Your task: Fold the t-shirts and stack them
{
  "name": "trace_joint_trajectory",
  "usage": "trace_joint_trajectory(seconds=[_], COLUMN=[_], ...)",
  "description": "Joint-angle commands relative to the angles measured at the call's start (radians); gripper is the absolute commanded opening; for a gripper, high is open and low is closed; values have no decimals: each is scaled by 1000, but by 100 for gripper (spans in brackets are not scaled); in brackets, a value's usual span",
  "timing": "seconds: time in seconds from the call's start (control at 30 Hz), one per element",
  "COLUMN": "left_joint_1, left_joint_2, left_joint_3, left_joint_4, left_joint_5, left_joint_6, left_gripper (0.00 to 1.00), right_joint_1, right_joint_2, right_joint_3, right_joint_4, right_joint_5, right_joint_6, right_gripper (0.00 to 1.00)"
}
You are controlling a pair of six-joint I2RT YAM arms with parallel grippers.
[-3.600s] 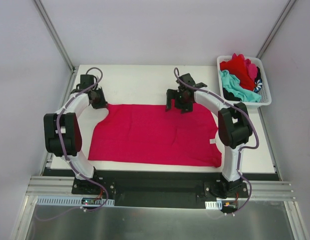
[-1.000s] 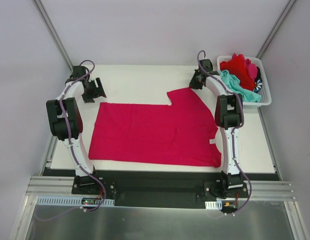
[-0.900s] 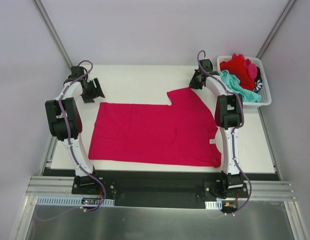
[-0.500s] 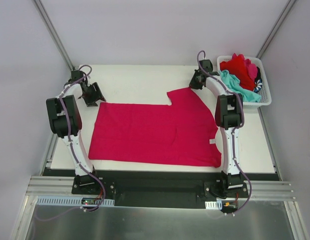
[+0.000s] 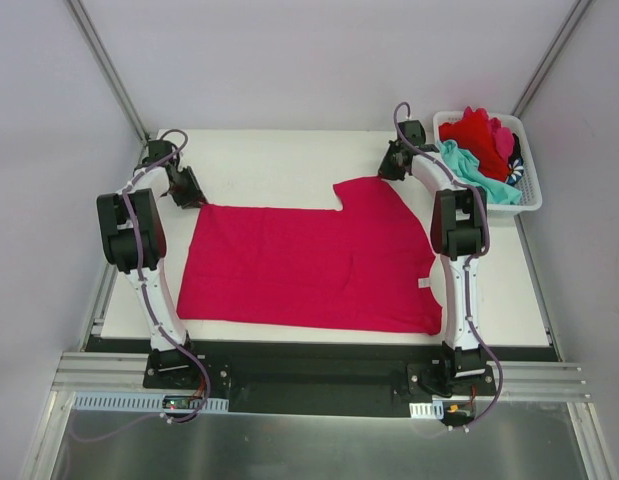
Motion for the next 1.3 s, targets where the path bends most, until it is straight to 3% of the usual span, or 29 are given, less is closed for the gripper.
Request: trace_joint_trajectory(seconds=[0.0, 0.07, 0.1, 0.6, 1.27], left_joint_1=[-6, -4, -6, 13, 69], left_joint_2=[55, 52, 48, -142, -277], left_joint_3=[22, 23, 23, -24, -208], left_joint_4=[-15, -12, -12, 67, 204], left_joint_5=[-23, -19, -16, 43, 156], left_joint_6=[21, 24, 27, 93, 119], left_gripper=[19, 2, 0, 0, 0], right_joint_1=[1, 1, 3, -17, -54], right_joint_2=[-76, -79, -81, -217, -490], right_joint_3=[-14, -22, -22, -21, -309], right_joint_4=[-13, -13, -13, 72, 138], right_joint_5=[-9, -9, -11, -32, -80], right_joint_6=[-15, -15, -17, -38, -147], right_gripper=[1, 1, 0, 1, 1])
